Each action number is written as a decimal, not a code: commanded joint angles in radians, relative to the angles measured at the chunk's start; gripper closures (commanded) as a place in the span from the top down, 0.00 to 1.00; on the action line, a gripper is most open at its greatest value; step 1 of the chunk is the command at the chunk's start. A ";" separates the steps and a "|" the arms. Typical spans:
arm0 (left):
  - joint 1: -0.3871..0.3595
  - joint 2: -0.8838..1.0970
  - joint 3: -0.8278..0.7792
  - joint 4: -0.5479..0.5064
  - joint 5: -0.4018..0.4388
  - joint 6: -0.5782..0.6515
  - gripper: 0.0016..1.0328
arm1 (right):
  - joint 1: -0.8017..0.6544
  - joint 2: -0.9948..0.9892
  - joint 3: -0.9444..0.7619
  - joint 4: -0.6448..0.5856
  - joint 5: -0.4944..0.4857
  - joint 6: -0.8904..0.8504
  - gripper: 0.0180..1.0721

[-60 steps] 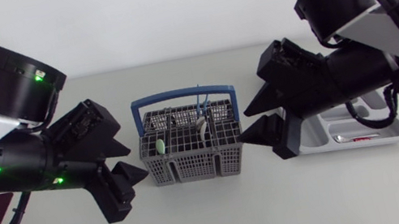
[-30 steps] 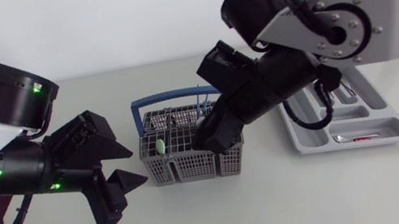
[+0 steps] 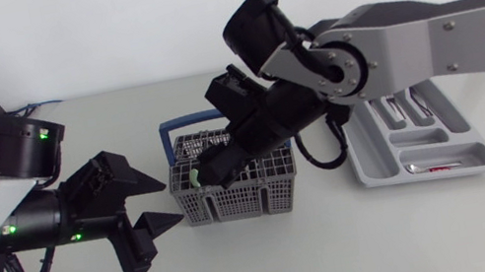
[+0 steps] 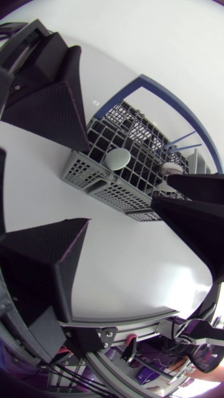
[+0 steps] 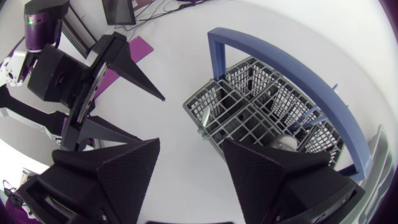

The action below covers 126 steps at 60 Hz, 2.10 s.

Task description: Unload the cutlery basket into the drawer organizer.

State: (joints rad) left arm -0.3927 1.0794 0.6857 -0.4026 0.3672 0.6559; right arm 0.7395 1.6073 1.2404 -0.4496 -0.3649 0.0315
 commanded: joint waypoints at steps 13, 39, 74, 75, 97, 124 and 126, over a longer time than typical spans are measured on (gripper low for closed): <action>0.043 0.001 -0.060 0.079 0.032 0.039 0.92 | 0.032 0.072 0.007 0.083 0.034 0.108 0.70; 0.078 0.066 -0.066 0.143 0.061 0.074 0.92 | 0.046 0.148 0.007 0.181 0.096 0.160 0.47; 0.101 0.076 -0.068 0.153 0.085 0.100 0.92 | 0.052 0.186 0.037 0.215 0.106 0.182 0.24; 0.100 0.076 -0.069 0.153 0.085 0.100 0.92 | 0.052 0.186 0.037 0.215 0.106 0.180 0.23; 0.094 0.076 -0.081 0.154 0.085 0.100 0.92 | 0.060 0.184 0.033 0.238 0.104 0.171 0.08; 0.087 0.073 -0.080 0.157 0.085 0.094 0.92 | 0.052 0.075 0.013 0.224 0.098 0.166 0.07; 0.087 0.071 -0.078 0.157 0.085 0.094 0.92 | 0.052 0.069 0.013 0.216 0.093 0.166 0.07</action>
State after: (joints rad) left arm -0.2974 1.1400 0.6327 -0.2520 0.4408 0.7345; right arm 0.7921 1.7119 1.2552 -0.2203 -0.2687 0.1837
